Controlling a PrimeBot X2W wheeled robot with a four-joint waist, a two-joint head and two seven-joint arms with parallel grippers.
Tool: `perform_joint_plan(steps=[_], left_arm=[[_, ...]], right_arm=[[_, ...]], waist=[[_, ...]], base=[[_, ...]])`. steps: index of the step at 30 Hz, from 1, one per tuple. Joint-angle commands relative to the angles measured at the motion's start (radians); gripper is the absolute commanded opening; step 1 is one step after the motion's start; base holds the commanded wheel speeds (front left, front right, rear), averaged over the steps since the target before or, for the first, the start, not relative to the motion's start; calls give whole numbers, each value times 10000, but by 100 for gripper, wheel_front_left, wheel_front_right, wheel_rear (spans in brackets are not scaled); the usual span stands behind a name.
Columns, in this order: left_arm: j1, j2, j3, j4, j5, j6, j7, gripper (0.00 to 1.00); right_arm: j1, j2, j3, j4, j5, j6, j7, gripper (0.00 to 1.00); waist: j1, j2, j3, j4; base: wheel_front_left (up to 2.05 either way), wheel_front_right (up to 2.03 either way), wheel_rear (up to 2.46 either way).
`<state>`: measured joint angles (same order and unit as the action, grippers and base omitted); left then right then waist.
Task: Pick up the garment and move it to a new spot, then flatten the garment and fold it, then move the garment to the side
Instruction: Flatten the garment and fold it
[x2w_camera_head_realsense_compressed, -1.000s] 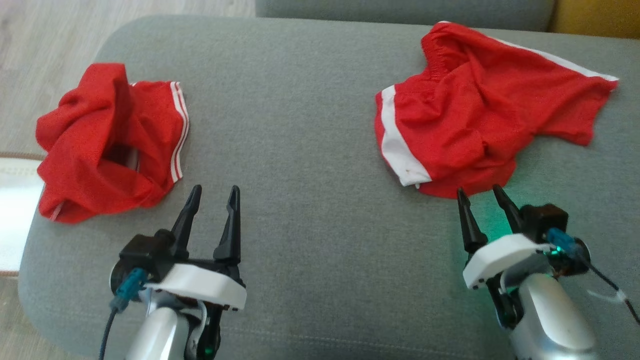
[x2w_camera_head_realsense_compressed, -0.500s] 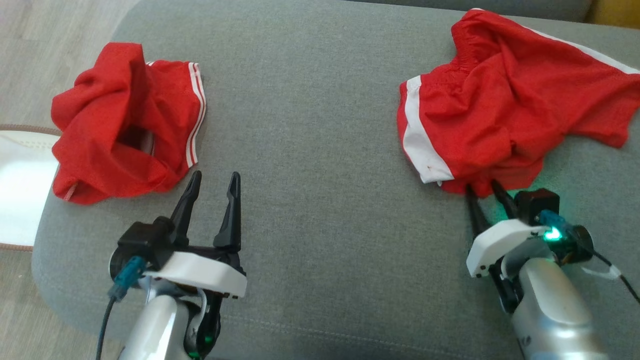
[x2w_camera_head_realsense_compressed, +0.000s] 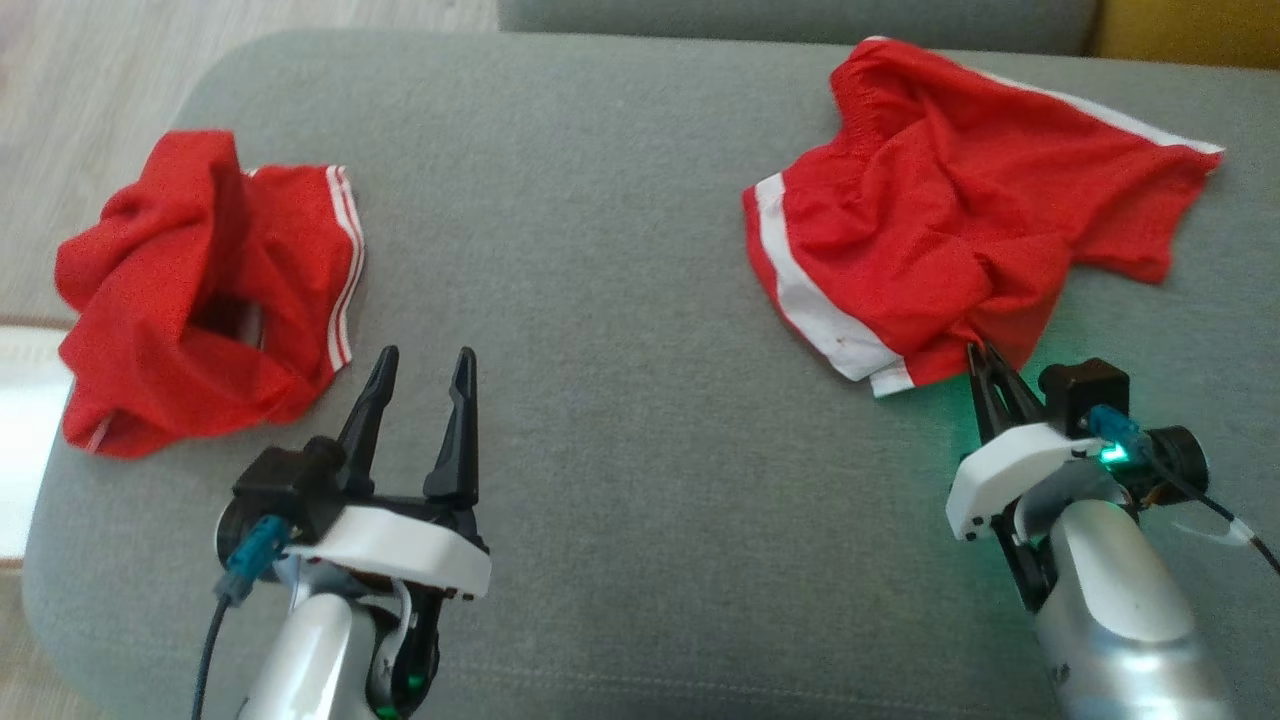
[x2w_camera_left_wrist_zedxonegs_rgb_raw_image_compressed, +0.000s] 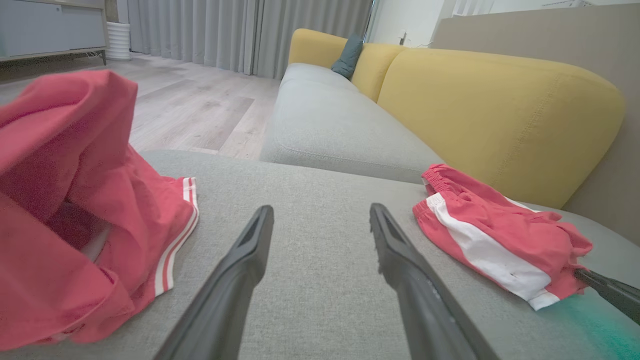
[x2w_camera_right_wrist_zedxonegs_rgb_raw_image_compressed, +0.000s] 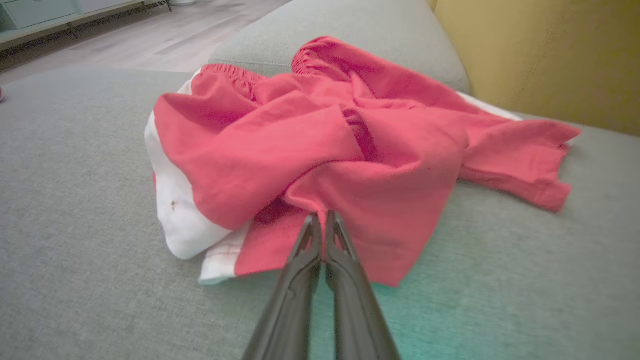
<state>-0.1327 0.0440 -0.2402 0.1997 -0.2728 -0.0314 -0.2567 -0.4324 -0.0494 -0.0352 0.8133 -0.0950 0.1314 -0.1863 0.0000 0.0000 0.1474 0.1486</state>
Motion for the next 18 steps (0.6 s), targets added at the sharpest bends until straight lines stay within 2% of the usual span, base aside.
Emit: perform_joint_plan(steps=[1,5,9,14,18], left_arm=[[-220,62,373,-284,-45,76,-51,100],[-99,62,329,-324,-126,153,-51,100],[22,62,278,-353,-187,231,-51,100],[106,62,187,-363,-231,296,-51,100],[110,62,188,-390,-229,307,-51,100]], right_arm=[[128,-9,152,-573,-256,-7,139,0],[523,-50,239,-1475,-858,-7,861,0],[995,-432,703,-2406,-920,-7,1770,0],[1803,-1790,1755,-3912,-223,-7,3351,0],[2408,-2898,2383,-5063,935,-7,4643,0]], waist=[[0,0,-256,-249],[0,0,-529,-496],[0,0,-730,-662],[0,0,-879,-751],[0,0,-879,-780]], base=[[0,0,0],[0,0,0],[0,0,0],[0,0,0],[0,0,0]])
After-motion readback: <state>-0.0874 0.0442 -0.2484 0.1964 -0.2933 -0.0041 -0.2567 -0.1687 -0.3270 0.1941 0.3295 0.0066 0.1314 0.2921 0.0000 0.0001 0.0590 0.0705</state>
